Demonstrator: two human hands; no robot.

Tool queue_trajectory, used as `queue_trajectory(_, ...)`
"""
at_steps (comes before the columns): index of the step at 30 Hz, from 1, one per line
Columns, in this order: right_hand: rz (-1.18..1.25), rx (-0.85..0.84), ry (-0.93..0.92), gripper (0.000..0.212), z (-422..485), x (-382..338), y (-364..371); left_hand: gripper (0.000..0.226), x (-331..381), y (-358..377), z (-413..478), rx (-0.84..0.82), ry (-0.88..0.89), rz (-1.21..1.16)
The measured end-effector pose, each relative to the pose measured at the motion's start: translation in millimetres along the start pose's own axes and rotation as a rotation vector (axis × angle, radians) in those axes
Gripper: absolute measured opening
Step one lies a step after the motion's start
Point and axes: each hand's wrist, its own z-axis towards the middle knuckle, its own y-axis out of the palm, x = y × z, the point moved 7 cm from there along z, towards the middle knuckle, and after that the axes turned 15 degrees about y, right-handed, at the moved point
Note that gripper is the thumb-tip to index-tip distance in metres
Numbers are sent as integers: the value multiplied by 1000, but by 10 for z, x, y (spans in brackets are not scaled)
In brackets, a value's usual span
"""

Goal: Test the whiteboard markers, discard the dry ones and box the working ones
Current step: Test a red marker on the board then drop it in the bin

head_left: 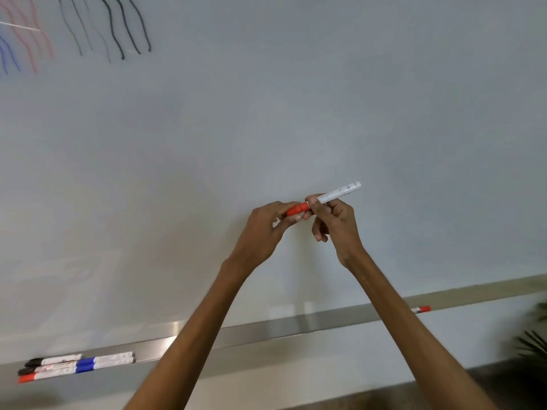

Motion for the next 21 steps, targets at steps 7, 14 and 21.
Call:
queue_trajectory(7,87,105,33,27,-85,155,-191,21,124,307,-50,-95,39,61)
queue_trajectory(14,178,178,65,30,-231,347,-342,21,86,649,-154,-82,49,81)
queue_trajectory(21,171,223,130,23,-345,620,-593,21,13,977,-247,-169,98,106)
